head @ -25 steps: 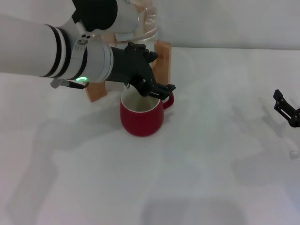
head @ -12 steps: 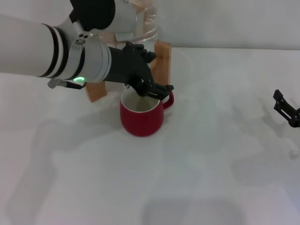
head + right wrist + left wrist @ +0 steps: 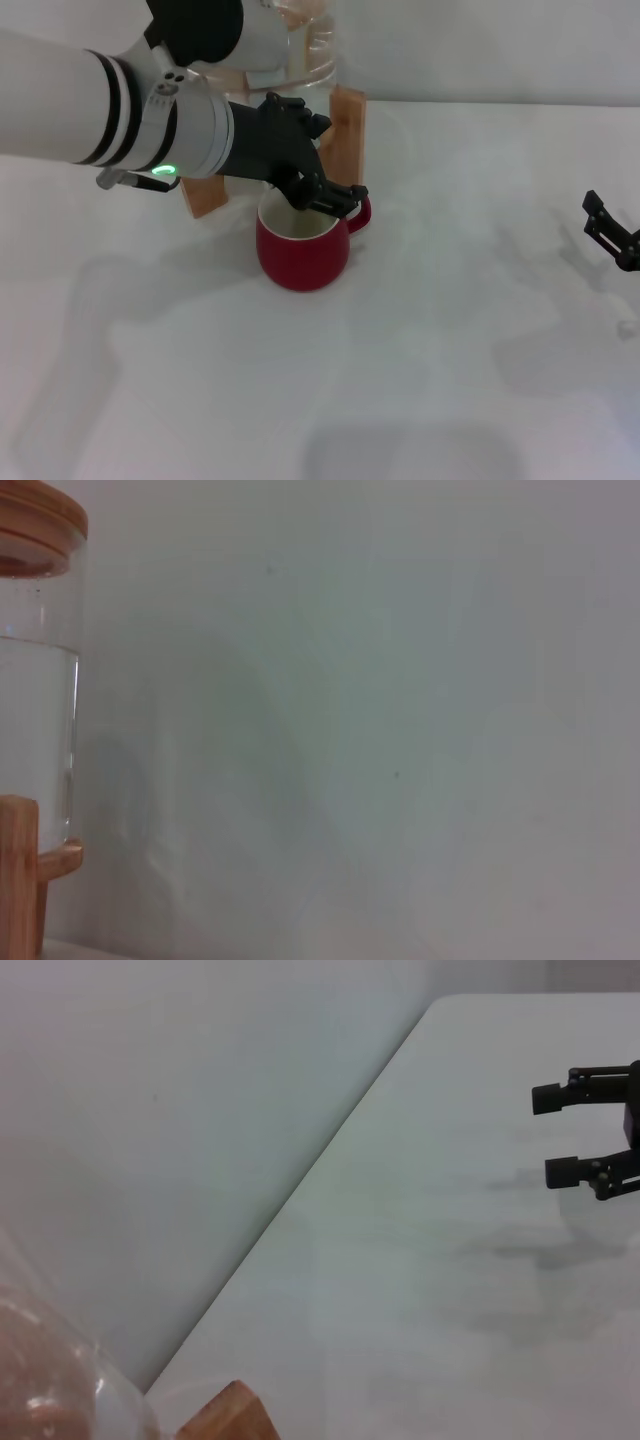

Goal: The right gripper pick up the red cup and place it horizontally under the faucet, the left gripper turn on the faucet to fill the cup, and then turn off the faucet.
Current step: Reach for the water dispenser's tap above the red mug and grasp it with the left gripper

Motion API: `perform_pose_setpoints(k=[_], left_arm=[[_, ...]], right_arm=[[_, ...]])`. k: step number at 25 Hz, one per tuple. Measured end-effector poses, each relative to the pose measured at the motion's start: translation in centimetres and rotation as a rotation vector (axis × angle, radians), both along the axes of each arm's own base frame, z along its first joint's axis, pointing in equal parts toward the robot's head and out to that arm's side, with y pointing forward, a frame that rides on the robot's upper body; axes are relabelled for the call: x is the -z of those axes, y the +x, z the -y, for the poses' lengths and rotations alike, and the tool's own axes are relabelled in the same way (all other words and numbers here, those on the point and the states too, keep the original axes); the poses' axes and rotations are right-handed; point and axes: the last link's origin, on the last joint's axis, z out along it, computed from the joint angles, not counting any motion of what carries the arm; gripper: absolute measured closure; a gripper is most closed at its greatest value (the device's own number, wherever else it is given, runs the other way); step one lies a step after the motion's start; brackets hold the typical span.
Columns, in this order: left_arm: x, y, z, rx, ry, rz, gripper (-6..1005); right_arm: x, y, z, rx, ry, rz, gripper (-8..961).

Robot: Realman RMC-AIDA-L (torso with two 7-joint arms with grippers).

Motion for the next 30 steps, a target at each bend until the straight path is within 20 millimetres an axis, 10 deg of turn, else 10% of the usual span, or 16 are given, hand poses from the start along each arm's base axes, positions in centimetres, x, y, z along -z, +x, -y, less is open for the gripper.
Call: perform_pose_setpoints(k=[30], left_arm=[[-0.30,0.18,-0.04,0.013,0.011,-0.012,113]], right_arm=[[-0.04,-0.13,-0.18,-0.004,0.001,0.000,90]])
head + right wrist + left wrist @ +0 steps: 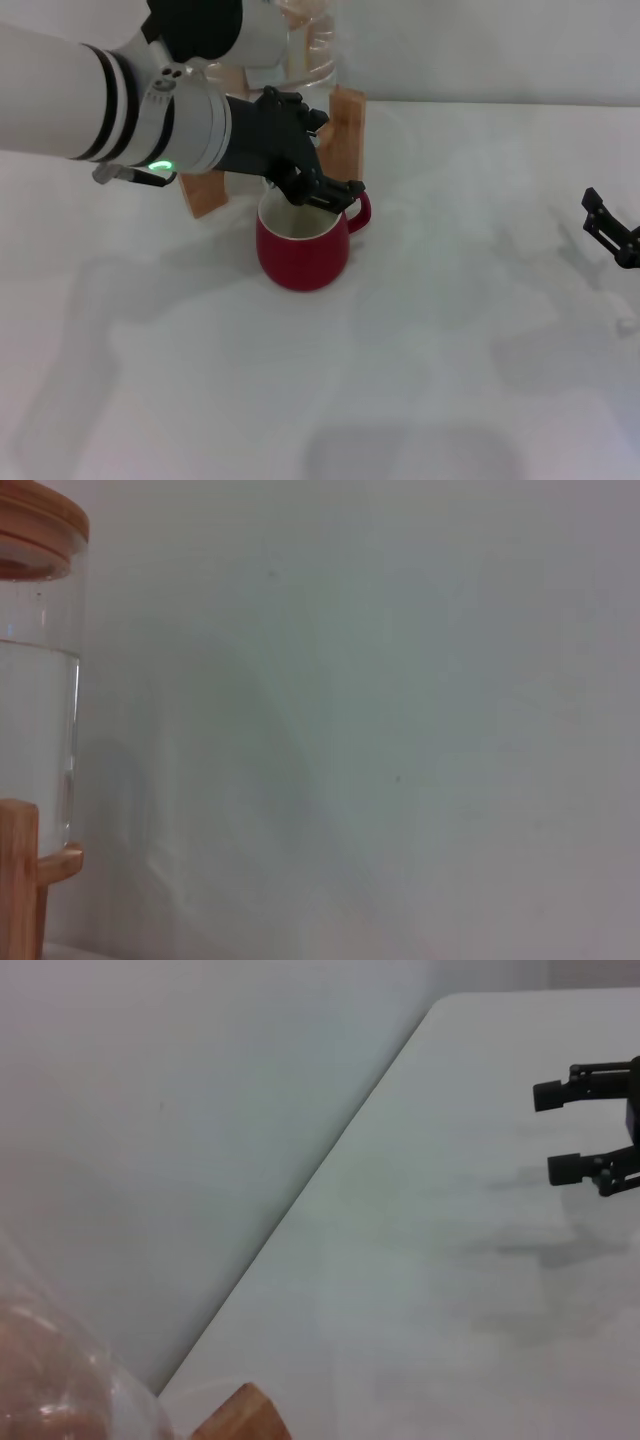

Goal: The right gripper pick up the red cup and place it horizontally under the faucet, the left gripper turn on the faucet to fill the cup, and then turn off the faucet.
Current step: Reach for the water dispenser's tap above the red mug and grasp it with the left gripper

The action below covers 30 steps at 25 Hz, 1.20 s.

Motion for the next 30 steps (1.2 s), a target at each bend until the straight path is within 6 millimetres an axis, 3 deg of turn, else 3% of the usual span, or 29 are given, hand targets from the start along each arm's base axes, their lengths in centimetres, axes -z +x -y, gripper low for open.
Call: perform_pose_setpoints(k=[11,30], left_arm=[[1.1,0.4,-1.4,0.029,-0.022,0.000,113],[1.4,-0.3,-0.8,0.005,-0.040,-0.001,114]], right_arm=[[-0.1,0.2,0.1,0.009,0.006,-0.003,91],[-0.1,0.0,-0.1,0.002,0.005,-0.002,91]])
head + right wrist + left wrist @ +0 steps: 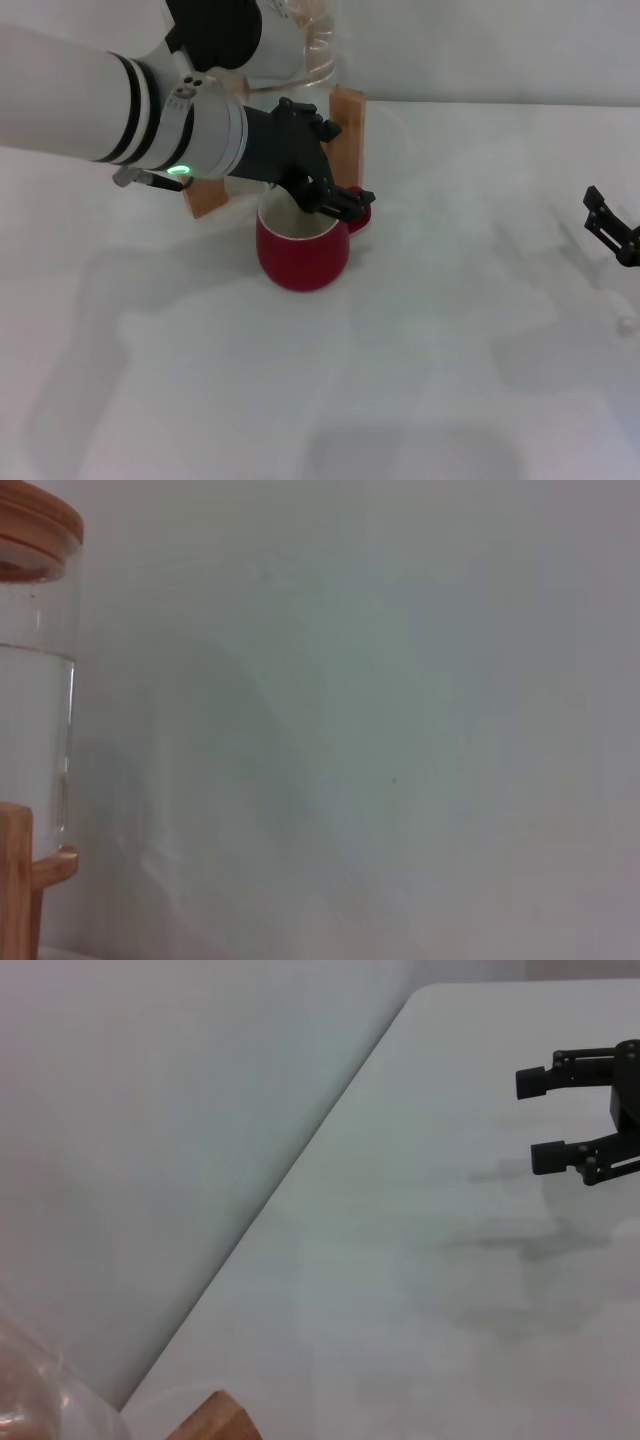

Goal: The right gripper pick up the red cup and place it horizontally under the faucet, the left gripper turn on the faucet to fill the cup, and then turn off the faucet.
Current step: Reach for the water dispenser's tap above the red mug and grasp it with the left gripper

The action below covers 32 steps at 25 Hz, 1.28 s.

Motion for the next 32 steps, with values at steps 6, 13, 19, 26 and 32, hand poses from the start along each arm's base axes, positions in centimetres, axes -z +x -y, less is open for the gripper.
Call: perform_pose_setpoints(k=[6,13,19,26,32], left_arm=[[-0.08,0.08,0.11,0.002,-0.007,-0.004,114],[-0.34,0.30,0.29,0.005,-0.011,-0.005,113],[-0.53,0.43,0.42,0.005,-0.012,-0.009,113],[-0.56,0.41,0.55,-0.003,-0.017,-0.010,114],[-0.67,0.48,0.69,-0.004,-0.020,-0.012,113]], right_arm=[[-0.05,0.02,-0.02,0.001,0.001,0.000,91],[-0.08,-0.02,-0.10,-0.001,0.002,0.001,91],[-0.07,-0.06,-0.17,-0.002,0.001,0.003,91],[-0.13,-0.03,-0.20,-0.002,0.002,0.005,92],[-0.13,-0.03,-0.20,-0.002,0.002,0.006,92]])
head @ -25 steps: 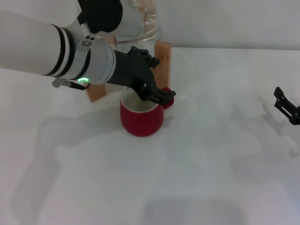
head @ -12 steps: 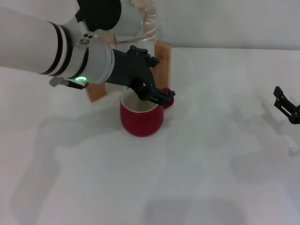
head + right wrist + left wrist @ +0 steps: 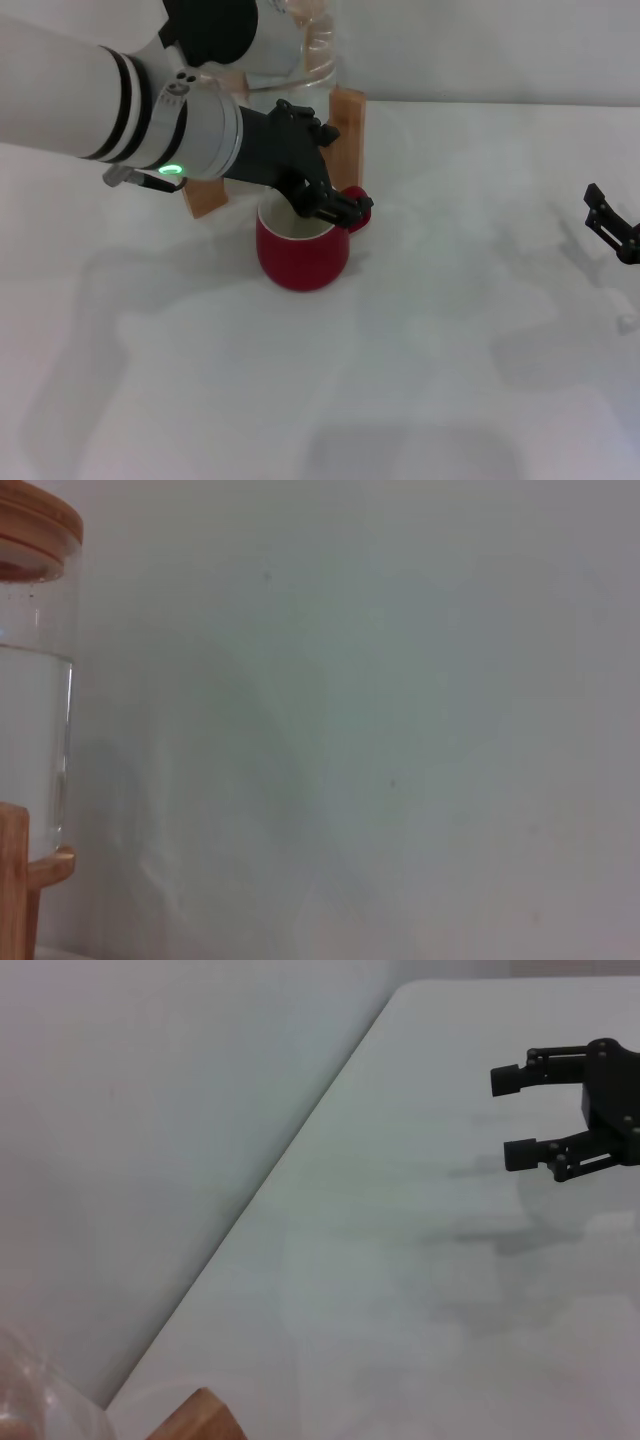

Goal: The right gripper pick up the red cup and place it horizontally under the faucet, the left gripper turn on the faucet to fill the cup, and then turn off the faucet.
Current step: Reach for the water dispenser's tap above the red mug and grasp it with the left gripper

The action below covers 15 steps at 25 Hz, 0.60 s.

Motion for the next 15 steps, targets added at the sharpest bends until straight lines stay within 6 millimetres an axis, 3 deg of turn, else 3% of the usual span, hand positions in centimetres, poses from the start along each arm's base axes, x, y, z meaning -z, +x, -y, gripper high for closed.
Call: perform_pose_setpoints(k=[15], left_arm=[[-0.14,-0.23,0.49,-0.010,-0.015,-0.004,114]], right_arm=[[0.03,-0.10,-0.15,-0.002,-0.001,0.003,92]])
